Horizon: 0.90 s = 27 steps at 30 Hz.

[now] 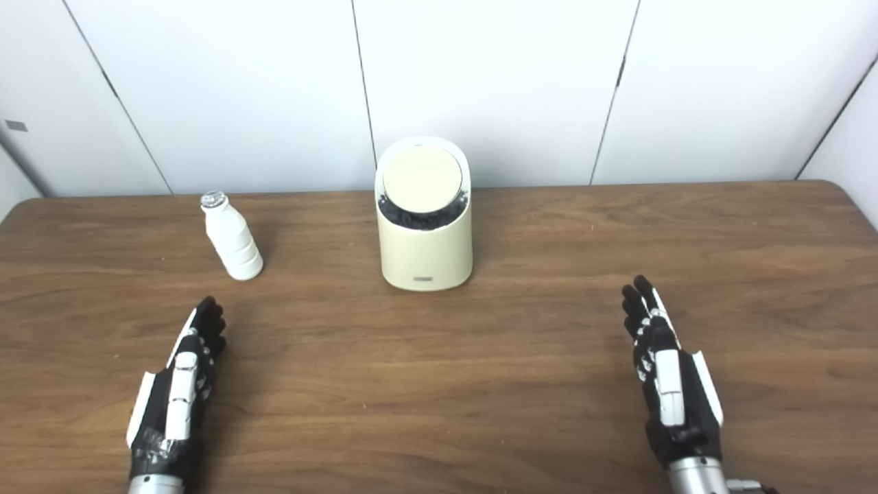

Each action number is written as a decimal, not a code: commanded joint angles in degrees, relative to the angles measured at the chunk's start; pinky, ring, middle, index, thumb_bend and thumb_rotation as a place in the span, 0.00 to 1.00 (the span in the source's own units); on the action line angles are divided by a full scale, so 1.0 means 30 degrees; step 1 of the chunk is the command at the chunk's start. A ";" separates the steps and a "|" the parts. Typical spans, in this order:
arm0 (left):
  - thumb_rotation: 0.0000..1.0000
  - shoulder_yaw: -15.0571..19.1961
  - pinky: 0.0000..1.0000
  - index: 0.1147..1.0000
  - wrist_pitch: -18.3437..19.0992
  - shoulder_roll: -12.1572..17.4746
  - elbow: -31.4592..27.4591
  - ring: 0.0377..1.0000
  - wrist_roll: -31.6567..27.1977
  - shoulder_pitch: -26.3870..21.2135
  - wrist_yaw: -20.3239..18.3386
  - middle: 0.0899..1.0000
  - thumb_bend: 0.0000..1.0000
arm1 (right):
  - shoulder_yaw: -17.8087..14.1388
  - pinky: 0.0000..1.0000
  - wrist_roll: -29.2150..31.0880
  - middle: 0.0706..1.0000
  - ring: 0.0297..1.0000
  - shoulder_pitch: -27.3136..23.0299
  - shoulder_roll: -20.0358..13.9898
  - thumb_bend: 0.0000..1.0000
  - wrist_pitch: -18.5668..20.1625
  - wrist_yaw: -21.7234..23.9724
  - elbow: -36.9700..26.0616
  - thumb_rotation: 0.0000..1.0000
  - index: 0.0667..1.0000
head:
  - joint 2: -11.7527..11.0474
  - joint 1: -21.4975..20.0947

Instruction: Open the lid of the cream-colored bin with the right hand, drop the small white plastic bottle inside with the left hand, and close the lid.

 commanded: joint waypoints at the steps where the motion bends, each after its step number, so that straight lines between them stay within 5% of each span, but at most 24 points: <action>1: 0.98 -0.0045 1.00 0.98 -0.0413 0.0003 -0.0075 0.98 0.0070 0.0731 0.0058 0.97 0.35 | 0.0163 1.00 0.0138 0.96 0.98 0.0426 -0.0027 0.64 -0.0575 0.0009 0.0143 1.00 0.95 | 0.0003 -0.0030; 15: 0.97 -0.0046 1.00 0.99 -0.0575 0.0043 0.0041 0.99 0.0075 0.0672 0.0054 0.98 0.35 | 0.0150 1.00 0.0171 0.96 0.98 0.0306 -0.0081 0.65 -0.0552 0.0029 0.0010 1.00 0.95 | -0.0031 -0.0093; 27: 0.97 -0.0218 1.00 0.99 -0.0504 -0.0310 0.0163 0.99 0.0105 0.0650 0.0180 0.98 0.36 | 0.0346 0.96 -0.2507 0.95 0.96 -0.3211 -0.1427 0.79 0.2459 -0.0512 -0.1331 0.74 0.96 | -0.0312 -0.0480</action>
